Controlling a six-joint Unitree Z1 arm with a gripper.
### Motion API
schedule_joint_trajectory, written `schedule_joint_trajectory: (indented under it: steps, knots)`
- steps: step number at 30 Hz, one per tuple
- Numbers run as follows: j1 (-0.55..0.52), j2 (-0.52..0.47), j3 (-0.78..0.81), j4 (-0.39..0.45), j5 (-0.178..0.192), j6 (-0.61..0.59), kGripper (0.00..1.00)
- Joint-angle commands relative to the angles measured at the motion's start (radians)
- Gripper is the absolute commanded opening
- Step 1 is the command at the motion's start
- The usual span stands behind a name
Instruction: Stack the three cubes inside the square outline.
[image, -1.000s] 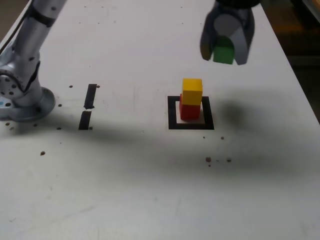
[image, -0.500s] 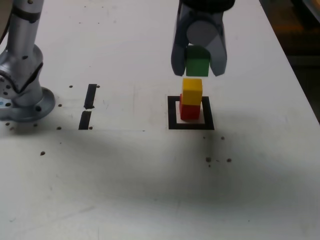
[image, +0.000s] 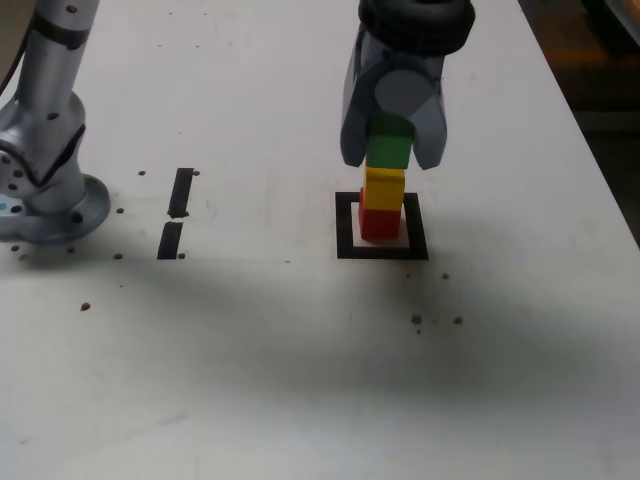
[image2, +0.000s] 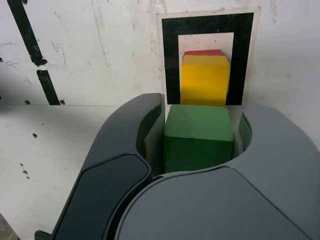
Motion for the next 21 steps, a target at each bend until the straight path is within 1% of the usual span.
schedule_joint_trajectory:
  steps: [1, 7, 13, 21]
  knots:
    - [0.010, 0.003, 0.006, 0.008, 0.003, 0.009, 0.16]
    - [0.042, 0.008, 0.013, 0.001, 0.008, 0.039, 0.17]
    - [0.057, 0.026, 0.014, -0.006, 0.004, 0.053, 0.18]
    - [0.062, 0.046, 0.014, -0.014, -0.009, 0.059, 0.27]
